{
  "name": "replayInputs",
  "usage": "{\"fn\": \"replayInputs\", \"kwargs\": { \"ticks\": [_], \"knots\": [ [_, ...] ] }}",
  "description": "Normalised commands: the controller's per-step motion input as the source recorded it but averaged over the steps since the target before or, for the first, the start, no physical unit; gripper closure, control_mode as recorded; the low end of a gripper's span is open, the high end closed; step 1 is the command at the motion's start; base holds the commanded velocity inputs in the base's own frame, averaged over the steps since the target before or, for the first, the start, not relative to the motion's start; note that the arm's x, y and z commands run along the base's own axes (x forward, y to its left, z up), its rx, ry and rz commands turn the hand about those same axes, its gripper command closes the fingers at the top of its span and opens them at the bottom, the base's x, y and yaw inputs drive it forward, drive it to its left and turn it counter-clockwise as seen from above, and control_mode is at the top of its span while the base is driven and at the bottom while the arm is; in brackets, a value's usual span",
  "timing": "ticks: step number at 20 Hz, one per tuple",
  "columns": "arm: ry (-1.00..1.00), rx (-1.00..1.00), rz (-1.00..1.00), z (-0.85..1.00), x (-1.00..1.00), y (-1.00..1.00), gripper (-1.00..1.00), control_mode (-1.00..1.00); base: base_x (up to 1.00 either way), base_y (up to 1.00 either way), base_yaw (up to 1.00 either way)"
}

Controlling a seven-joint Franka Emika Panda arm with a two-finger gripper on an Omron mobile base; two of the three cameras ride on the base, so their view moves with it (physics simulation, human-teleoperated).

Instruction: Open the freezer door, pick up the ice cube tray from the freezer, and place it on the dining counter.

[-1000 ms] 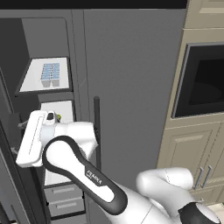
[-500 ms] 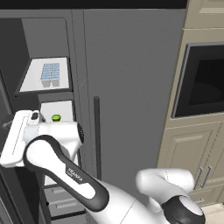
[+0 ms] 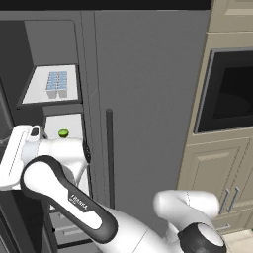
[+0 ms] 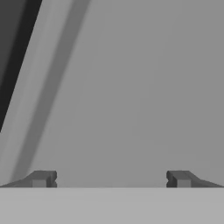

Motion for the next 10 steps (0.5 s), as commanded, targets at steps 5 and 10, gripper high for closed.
{"fn": "replayInputs", "kwargs": {
  "ticks": [5, 10],
  "knots": [
    [0.00, 0.00, 0.00, 0.07, 0.00, -0.07, -1.00, -1.00, 0.00, 0.00, 0.00],
    [0.02, 0.00, -0.02, 0.19, 0.00, -0.32, -1.00, -1.00, 0.00, 0.00, 0.00]
  ]
}}
